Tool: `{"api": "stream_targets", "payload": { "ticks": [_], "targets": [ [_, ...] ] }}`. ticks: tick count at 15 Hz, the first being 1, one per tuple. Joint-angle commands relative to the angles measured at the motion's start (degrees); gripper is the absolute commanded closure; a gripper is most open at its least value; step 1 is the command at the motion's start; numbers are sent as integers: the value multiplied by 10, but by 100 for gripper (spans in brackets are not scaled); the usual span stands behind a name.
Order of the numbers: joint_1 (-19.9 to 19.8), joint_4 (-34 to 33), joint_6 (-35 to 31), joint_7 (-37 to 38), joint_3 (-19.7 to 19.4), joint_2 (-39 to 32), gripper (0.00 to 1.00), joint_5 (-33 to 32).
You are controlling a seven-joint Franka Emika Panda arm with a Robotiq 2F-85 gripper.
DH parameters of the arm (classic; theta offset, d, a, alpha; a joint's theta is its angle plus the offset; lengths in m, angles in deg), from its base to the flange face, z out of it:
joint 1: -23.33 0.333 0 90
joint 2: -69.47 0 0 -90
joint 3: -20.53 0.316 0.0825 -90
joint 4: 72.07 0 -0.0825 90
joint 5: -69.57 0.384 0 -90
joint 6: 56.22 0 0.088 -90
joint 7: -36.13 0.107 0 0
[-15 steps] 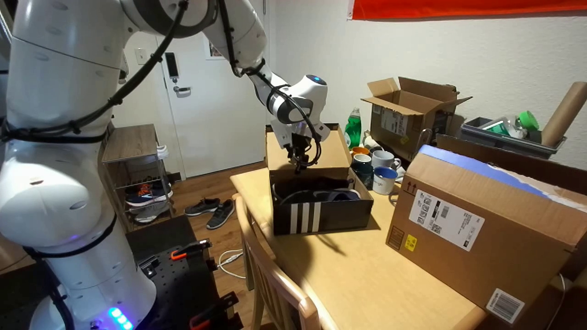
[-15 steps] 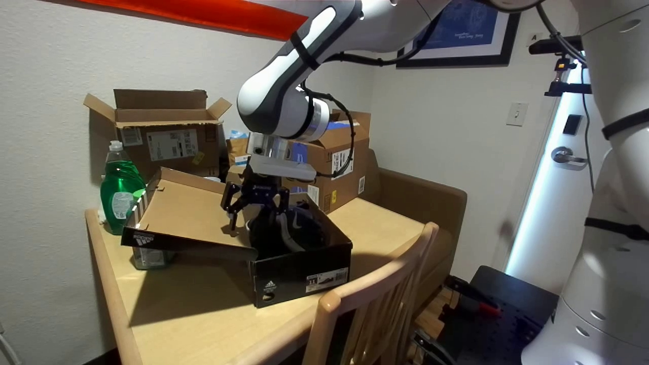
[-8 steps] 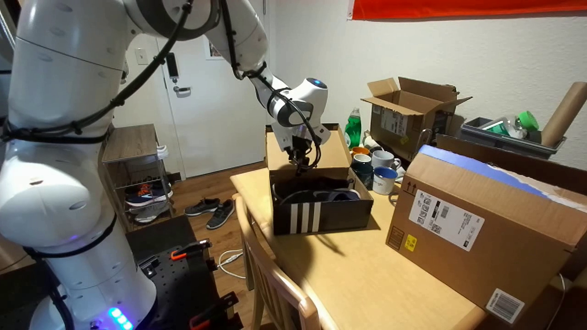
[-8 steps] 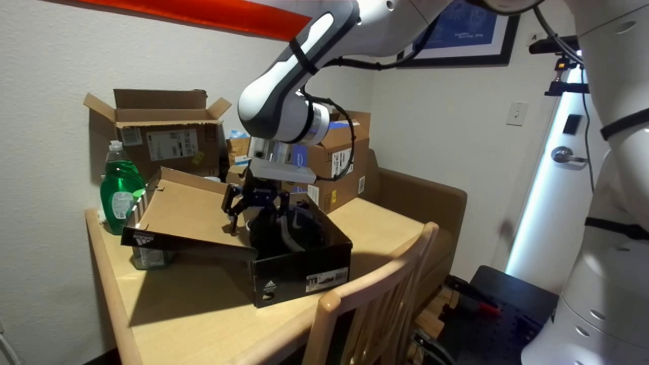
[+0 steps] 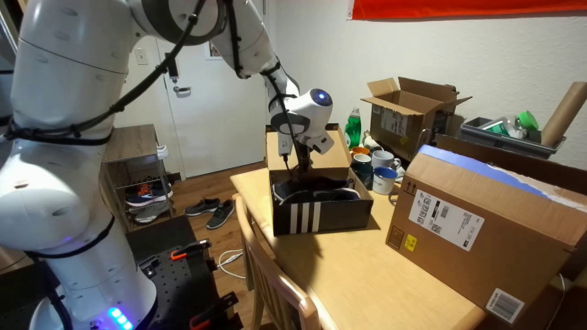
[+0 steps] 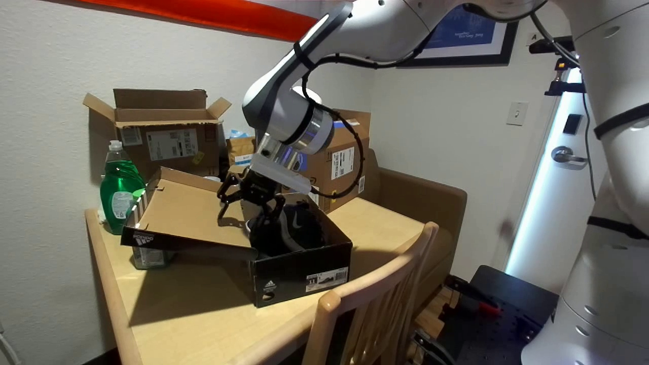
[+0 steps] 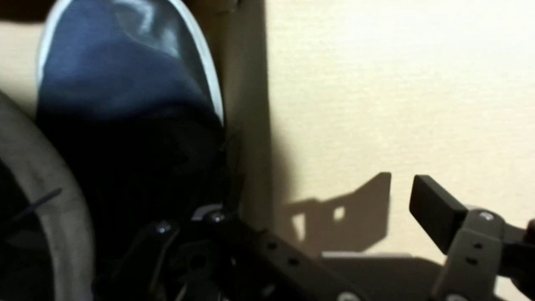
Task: Remove the shoes from the box
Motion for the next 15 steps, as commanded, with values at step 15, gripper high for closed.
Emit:
{"api": "stream_targets", "payload": {
  "ticks": [15],
  "targets": [
    [70,233,-61,175,-78,199,0,32]
  ]
}}
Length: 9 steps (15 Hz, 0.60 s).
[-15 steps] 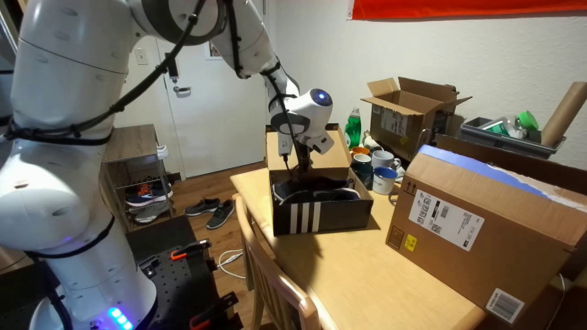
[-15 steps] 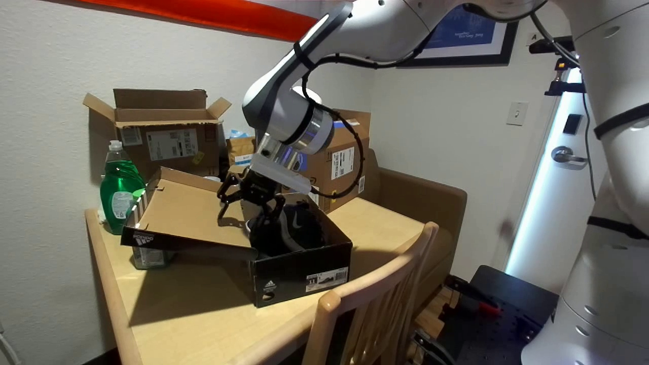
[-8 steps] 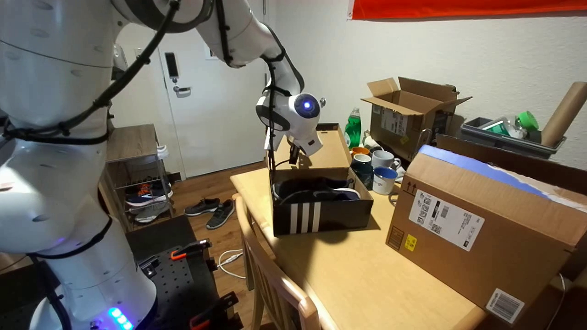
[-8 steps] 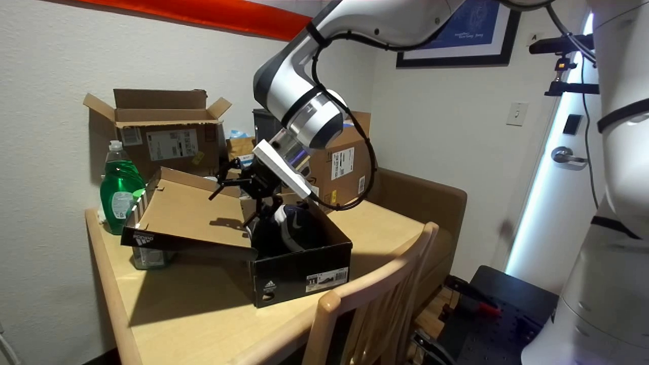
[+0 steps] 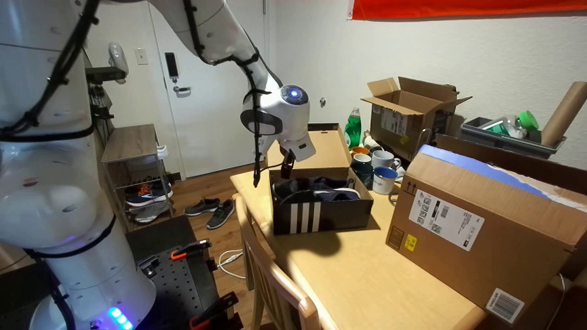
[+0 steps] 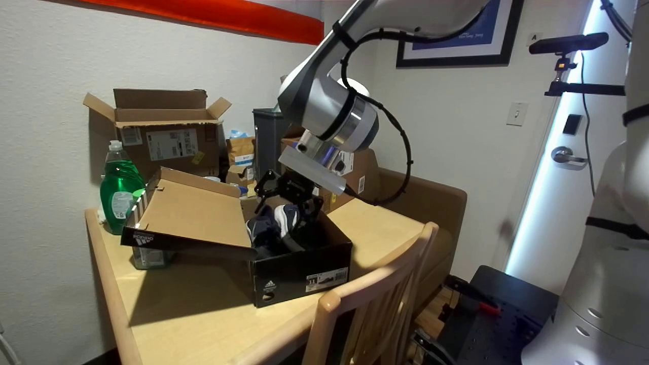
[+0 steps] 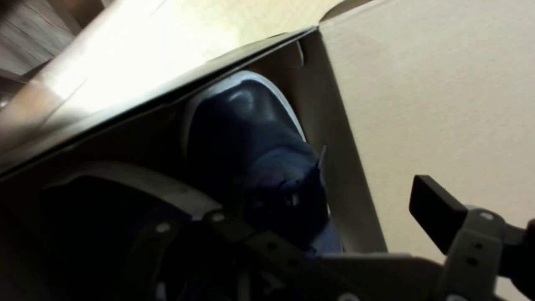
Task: Remove the shoes from the box
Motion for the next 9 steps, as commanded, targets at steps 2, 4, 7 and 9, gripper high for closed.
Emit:
{"api": "stream_targets", "payload": {
  "ticks": [2,4,7,9],
  "targets": [
    [31,48,31,170,-45,64,0,-171],
    [30,42,52,216,-48,74,0,-227],
    [24,13,91,249,-45,66,0,-276],
    [21,-5,115,245,-43,61,0,-283]
  ]
}}
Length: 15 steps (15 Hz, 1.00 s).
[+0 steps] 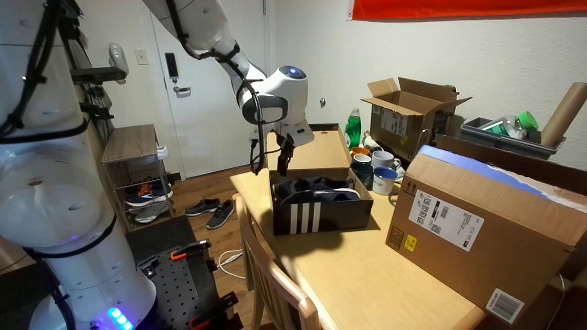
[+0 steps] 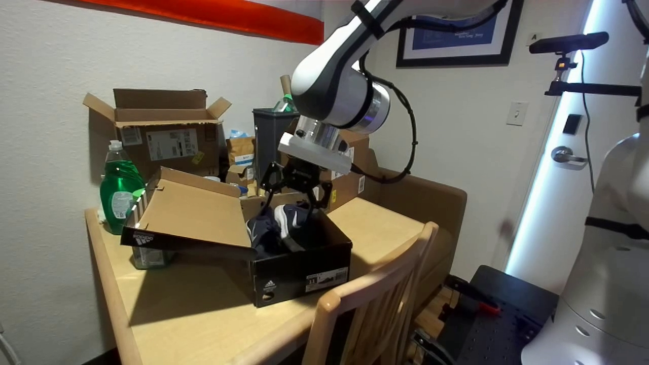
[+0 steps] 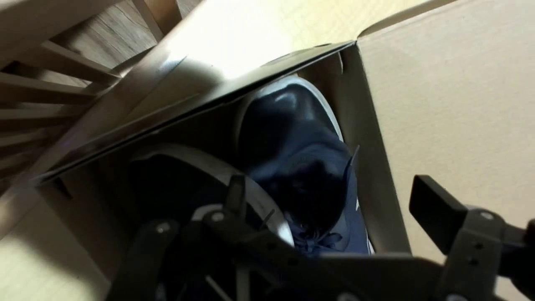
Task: Remove the shoes from the box
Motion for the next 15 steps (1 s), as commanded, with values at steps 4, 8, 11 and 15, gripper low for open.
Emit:
{"api": "stream_targets", "payload": {
  "ticks": [4,8,11,15],
  "targets": [
    [-3,-53,72,6,-2,-9,0,-15],
    [-6,-78,89,-4,-3,-28,0,-10],
    [-8,-90,96,-9,-5,-41,0,-6],
    [-11,-100,100,-12,-8,-55,0,-4]
  ]
}}
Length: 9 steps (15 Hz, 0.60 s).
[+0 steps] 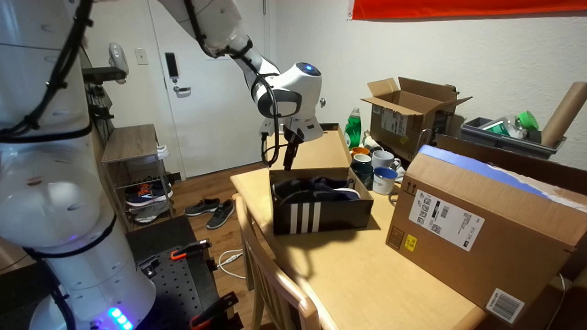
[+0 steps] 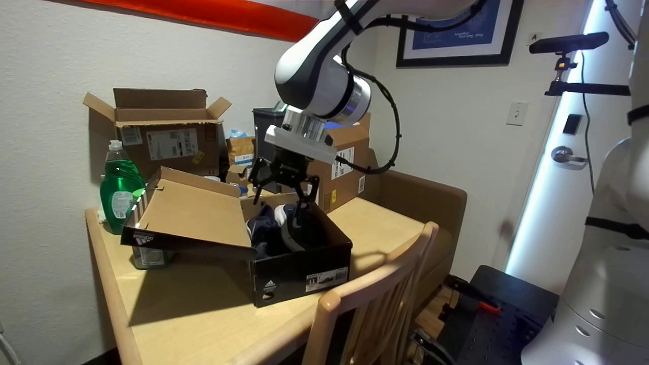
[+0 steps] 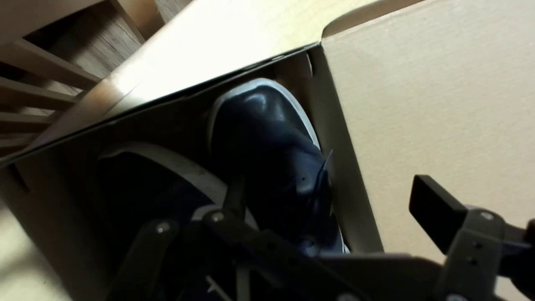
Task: Remove the shoes from the box
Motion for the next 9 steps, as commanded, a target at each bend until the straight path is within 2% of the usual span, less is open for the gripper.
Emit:
{"api": "stream_targets", "payload": {
  "ticks": [1,9],
  "targets": [
    [-6,-21,25,-8,-3,-13,0,0],
    [-7,-41,34,3,-7,-35,0,-11]
  ]
}}
